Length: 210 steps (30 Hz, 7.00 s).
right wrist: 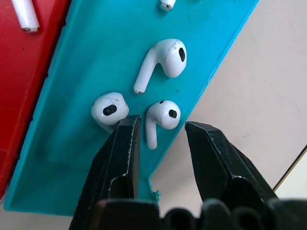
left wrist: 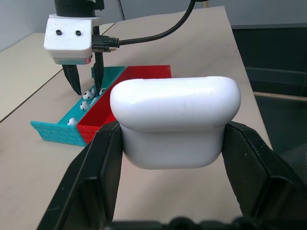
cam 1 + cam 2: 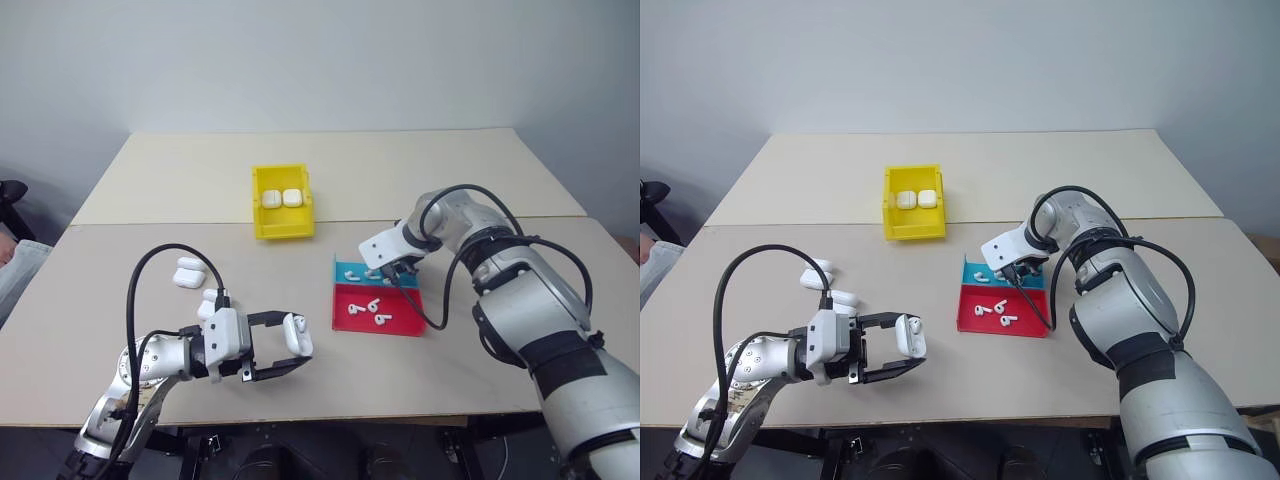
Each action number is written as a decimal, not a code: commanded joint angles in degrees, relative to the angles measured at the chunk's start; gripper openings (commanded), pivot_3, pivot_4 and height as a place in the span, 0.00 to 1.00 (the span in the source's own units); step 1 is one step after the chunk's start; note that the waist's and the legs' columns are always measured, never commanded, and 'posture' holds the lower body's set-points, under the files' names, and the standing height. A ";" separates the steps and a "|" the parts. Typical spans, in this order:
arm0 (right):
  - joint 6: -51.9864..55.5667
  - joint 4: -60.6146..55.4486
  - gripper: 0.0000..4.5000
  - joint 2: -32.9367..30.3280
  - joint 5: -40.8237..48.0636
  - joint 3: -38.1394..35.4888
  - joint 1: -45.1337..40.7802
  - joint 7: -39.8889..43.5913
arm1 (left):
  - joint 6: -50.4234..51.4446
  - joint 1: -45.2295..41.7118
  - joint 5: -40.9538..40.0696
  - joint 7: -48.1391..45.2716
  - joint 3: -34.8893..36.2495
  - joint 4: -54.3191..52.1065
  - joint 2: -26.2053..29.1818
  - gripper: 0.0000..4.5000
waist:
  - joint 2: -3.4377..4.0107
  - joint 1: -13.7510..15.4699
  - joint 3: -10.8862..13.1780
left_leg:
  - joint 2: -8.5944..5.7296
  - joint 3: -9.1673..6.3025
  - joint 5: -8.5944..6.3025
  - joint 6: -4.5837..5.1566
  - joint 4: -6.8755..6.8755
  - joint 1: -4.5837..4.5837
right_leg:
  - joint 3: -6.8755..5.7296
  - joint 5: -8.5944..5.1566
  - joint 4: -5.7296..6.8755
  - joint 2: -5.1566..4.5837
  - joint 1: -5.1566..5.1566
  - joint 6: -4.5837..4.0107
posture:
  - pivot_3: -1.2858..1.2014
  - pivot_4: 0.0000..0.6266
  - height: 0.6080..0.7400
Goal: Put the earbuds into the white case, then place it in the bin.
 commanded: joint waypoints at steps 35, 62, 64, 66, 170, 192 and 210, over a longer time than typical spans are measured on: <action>-1.97 0.19 0.32 -0.34 -0.17 -0.02 0.63 -0.46 | -1.33 0.01 -0.11 0.51 0.69 -2.40 0.26 0.62 | 0.00 -0.52 0.00 | 0.01 0.00 0.00 0.00 0.00 0.00 | 0.00 0.00 0.00 0.00 0.00 0.00 | 0.52 0.24 1.00; -1.73 0.06 0.32 -0.44 0.32 -0.90 1.21 1.06 | -1.31 -0.23 -0.03 0.58 0.58 -2.18 0.11 0.62 | 0.00 -0.66 0.00 | 0.01 0.00 0.00 0.00 0.00 0.01 | 0.00 0.00 0.01 0.00 0.01 0.00 | 0.52 0.24 1.00; -1.74 0.04 0.32 -0.50 0.33 -0.94 1.26 1.10 | -1.25 -0.20 -0.06 0.61 0.60 -2.22 0.11 0.62 | 0.00 -0.67 0.00 | 0.01 0.00 0.00 0.00 0.00 0.01 | 0.00 0.00 0.01 0.00 0.01 0.00 | 0.52 0.24 1.00; -1.77 0.01 0.32 -0.53 0.30 -0.94 1.32 0.94 | -1.21 -0.14 -0.06 0.67 0.62 -2.26 0.10 0.62 | 0.00 -0.67 0.00 | 0.01 0.00 0.00 0.00 0.00 0.01 | 0.00 0.00 0.01 0.00 0.02 0.00 | 0.52 0.24 1.00; -7.09 -0.20 0.72 -0.68 1.33 -1.27 0.02 -2.52 | -2.84 -0.08 1.10 1.00 0.32 -1.03 -0.56 0.62 | 0.00 -1.07 -0.01 | 0.02 0.00 0.00 0.01 -0.02 0.06 | 0.00 0.00 0.02 0.00 0.06 -0.01 | 0.52 0.24 1.00; -10.13 0.98 0.60 0.78 -2.57 1.63 -2.15 -3.91 | -2.90 1.55 1.48 2.49 0.43 -2.63 -0.27 0.62 | 0.00 -1.09 0.00 | 0.02 0.00 0.00 0.01 -0.04 0.06 | 0.00 0.00 0.02 0.00 0.03 -0.01 | 0.52 0.24 1.00; -11.25 1.22 0.32 0.59 -2.80 1.39 -1.65 -3.82 | -2.74 1.36 1.27 2.68 0.45 -2.47 -0.11 0.62 | 0.00 -1.11 0.00 | 0.02 0.00 0.00 0.00 -0.04 0.05 | 0.00 0.00 0.02 0.00 0.02 -0.02 | 0.52 0.24 1.00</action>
